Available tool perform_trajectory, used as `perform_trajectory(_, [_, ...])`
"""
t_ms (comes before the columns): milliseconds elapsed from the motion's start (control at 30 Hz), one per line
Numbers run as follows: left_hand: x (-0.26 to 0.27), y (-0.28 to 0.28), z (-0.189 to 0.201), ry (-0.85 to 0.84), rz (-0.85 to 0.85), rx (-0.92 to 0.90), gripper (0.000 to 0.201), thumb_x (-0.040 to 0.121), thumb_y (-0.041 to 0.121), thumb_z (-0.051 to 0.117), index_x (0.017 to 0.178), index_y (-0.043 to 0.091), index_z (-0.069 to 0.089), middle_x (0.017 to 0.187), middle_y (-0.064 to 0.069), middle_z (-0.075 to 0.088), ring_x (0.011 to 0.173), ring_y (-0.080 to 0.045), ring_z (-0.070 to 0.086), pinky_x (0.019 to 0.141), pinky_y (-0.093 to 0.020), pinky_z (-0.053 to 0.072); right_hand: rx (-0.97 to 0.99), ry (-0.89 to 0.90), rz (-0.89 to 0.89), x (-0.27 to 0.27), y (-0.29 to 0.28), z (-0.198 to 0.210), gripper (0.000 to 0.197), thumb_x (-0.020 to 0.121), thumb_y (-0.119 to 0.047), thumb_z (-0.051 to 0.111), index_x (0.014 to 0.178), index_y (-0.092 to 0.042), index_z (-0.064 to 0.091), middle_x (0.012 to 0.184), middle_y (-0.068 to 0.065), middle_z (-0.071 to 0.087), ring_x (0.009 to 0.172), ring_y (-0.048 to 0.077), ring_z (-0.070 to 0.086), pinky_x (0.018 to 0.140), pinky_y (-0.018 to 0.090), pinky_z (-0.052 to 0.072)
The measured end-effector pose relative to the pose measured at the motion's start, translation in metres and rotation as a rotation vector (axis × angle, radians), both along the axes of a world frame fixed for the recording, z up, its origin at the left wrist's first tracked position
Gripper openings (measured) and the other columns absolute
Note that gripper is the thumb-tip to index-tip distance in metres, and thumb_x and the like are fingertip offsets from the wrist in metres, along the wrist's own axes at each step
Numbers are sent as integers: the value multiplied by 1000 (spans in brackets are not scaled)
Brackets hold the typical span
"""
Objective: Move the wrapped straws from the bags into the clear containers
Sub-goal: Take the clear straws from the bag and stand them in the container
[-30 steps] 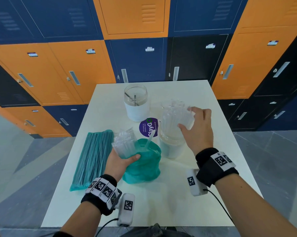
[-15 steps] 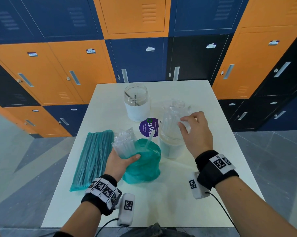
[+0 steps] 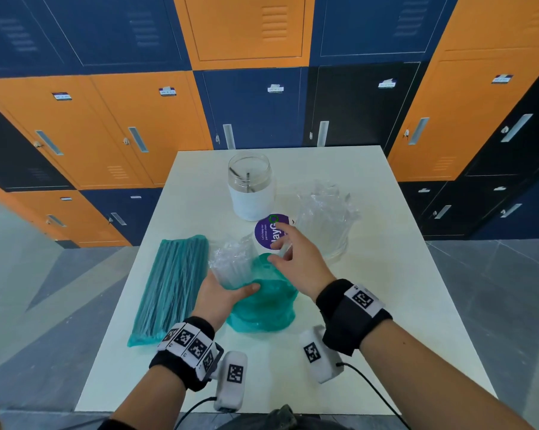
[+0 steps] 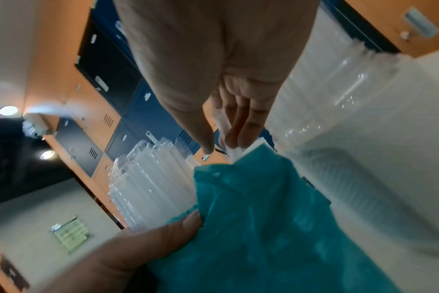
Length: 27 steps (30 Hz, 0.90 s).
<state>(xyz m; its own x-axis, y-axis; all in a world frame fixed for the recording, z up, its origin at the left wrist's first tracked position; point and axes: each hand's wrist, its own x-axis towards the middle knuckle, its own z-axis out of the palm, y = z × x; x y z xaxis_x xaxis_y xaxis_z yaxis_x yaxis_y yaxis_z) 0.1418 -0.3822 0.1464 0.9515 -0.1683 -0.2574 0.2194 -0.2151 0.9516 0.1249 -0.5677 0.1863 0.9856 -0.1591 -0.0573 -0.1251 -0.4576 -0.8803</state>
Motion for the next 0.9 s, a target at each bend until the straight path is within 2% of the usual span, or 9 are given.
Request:
perform_trajectory(100, [-1, 0, 0, 11, -39, -28, 67, 52, 19, 92, 113, 11, 63, 101, -6, 75, 93, -20, 72, 86, -38, 57, 38, 70, 68, 7, 5, -1, 59, 85, -11, 69, 139, -19, 45, 110, -2, 53, 67, 6, 45, 79, 20, 44])
perform_trajectory(167, [-2, -1, 1, 10, -53, -36, 66, 51, 20, 90, 111, 12, 65, 99, -5, 75, 92, -20, 72, 84, -36, 58, 175, 97, 58, 10, 7, -1, 70, 85, -8, 70, 144, -22, 35, 112, -2, 53, 71, 9, 47, 79, 23, 45])
perform_trajectory(267, [-3, -2, 2, 15, -63, -46, 66, 53, 17, 93, 113, 13, 64, 99, -3, 76, 93, -18, 72, 82, -33, 58, 362, 164, 63, 9, 8, -1, 78, 86, -2, 67, 148, -25, 24, 109, -6, 58, 69, 8, 53, 66, 18, 49])
perform_trajectory(367, [-2, -2, 0, 22, -76, -48, 79, 47, 29, 93, 117, 13, 63, 104, -5, 74, 97, -21, 71, 87, -40, 57, 270, 197, 131, 6, 9, -2, 54, 89, -2, 64, 138, -17, 45, 97, -10, 59, 67, 6, 55, 57, 10, 45])
perform_trajectory(467, [0, -4, -1, 19, -55, -26, 69, 53, 19, 94, 114, 10, 63, 101, -6, 74, 95, -22, 71, 83, -35, 58, 146, 133, 96, 3, 7, -3, 25, 91, -12, 64, 116, -13, 64, 97, -2, 66, 77, 9, 58, 73, 18, 48])
perform_trajectory(567, [2, -4, -1, 15, -29, -10, 60, 61, 9, 91, 113, 8, 63, 100, -7, 74, 93, -22, 71, 84, -36, 58, 64, 60, 48, 2, 2, 0, 19, 92, -23, 64, 110, -19, 68, 102, 0, 70, 92, 12, 63, 80, 20, 45])
perform_trajectory(667, [4, -3, -3, 20, -15, -14, 66, 58, 14, 93, 115, 8, 61, 102, -8, 73, 94, -21, 71, 86, -39, 57, 50, -9, 61, 2, -4, 8, 14, 96, -30, 55, 108, -26, 62, 97, 4, 70, 93, 13, 68, 84, 32, 53])
perform_trajectory(800, [6, -5, -2, 18, 5, -18, 65, 59, 12, 92, 115, 7, 60, 101, -9, 73, 93, -22, 71, 81, -33, 57, 52, -90, 43, 0, -21, 38, 10, 101, -33, 42, 108, -26, 44, 96, 1, 71, 90, 18, 69, 85, 45, 54])
perform_trajectory(900, [7, -6, -2, 12, -2, -6, 60, 63, 10, 89, 115, 8, 60, 101, -7, 72, 92, -19, 71, 77, -27, 56, 64, -187, -44, -2, -40, 71, 11, 102, -26, 42, 111, -18, 40, 95, 1, 71, 81, 13, 69, 77, 34, 57])
